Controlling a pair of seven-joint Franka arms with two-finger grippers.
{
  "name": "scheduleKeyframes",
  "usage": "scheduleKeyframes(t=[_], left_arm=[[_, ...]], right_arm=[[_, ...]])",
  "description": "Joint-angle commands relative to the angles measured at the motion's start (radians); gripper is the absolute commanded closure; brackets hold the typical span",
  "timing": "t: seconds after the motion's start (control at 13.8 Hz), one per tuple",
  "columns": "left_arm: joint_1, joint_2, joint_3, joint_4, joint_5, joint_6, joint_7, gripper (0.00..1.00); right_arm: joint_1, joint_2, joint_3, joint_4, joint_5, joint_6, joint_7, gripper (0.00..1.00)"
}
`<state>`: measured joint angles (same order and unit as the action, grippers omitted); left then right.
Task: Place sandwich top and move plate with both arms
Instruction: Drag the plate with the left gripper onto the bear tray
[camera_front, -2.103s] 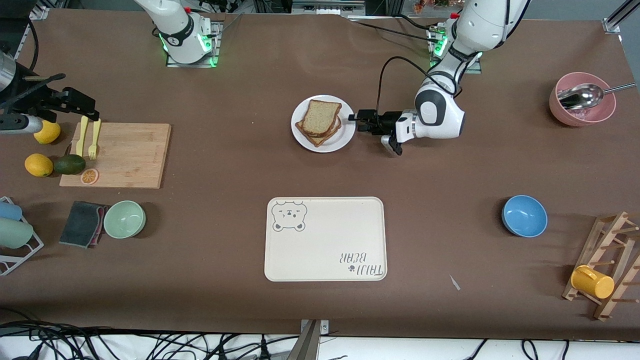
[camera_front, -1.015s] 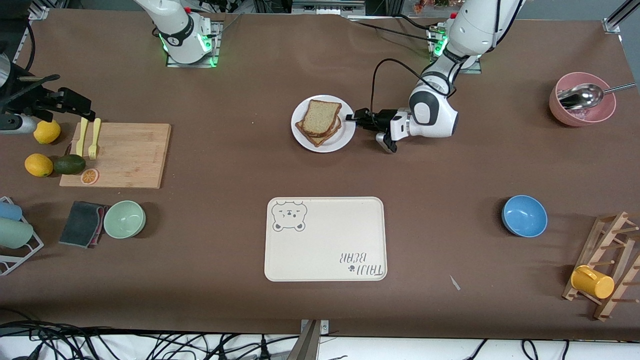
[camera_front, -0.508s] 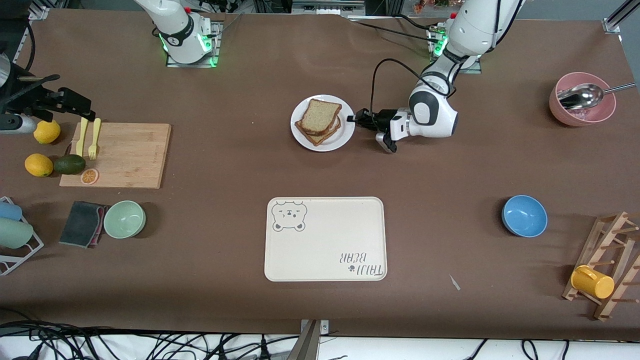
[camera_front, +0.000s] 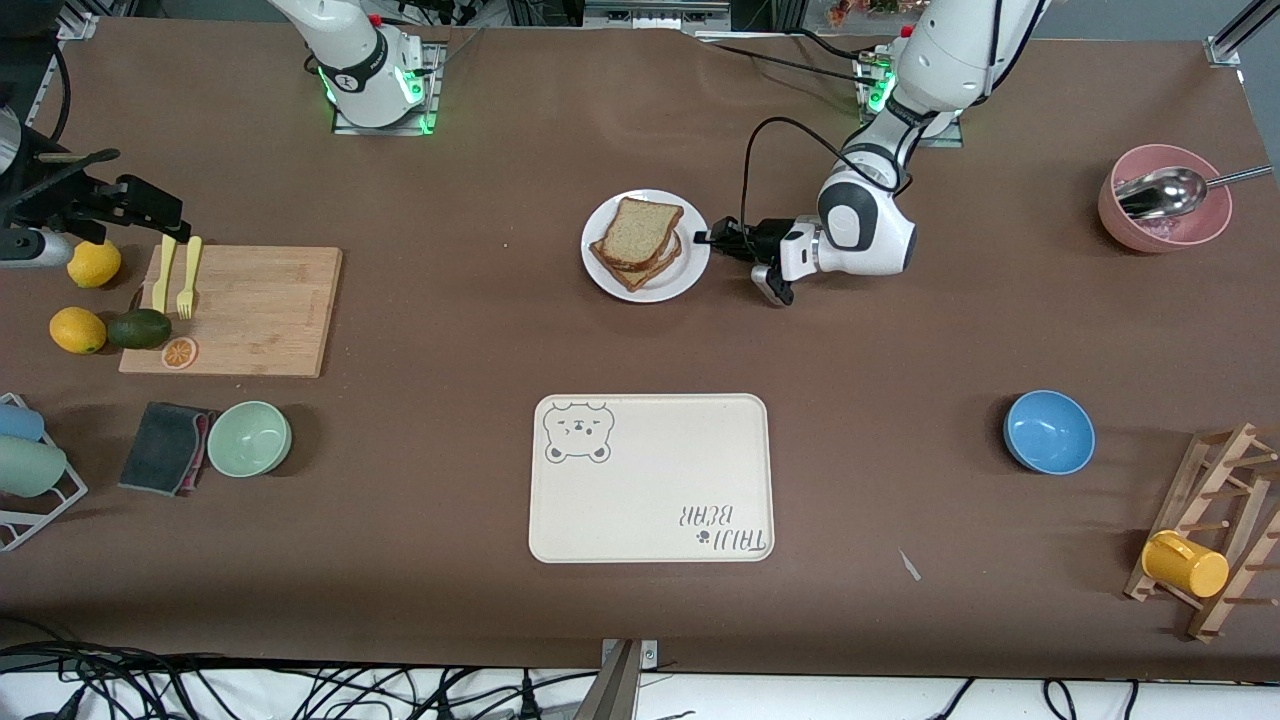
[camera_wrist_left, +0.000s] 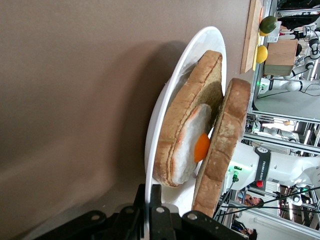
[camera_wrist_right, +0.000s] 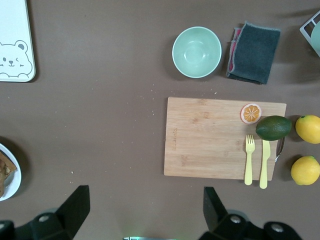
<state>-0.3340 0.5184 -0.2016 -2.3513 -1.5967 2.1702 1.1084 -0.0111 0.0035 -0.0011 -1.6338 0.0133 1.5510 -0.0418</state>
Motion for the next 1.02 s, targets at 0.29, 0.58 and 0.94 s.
scheduleKeyframes(t=[0.29, 0.58, 0.94], left_arm=[[0.038, -0.006, 0.002, 0.035, -0.048, -0.007, -0.027, 1.0], [0.062, 0.0, 0.004, 0.111, -0.048, -0.007, -0.103, 1.0], [0.107, 0.044, 0.008, 0.223, -0.046, -0.007, -0.151, 1.0]], right_arm=[[-0.003, -0.005, 0.0, 0.008, 0.002, -0.014, -0.012, 0.0], [-0.003, -0.005, 0.0, 0.008, 0.002, -0.014, -0.012, 0.0], [-0.003, -0.005, 0.0, 0.008, 0.004, -0.014, -0.012, 0.0]])
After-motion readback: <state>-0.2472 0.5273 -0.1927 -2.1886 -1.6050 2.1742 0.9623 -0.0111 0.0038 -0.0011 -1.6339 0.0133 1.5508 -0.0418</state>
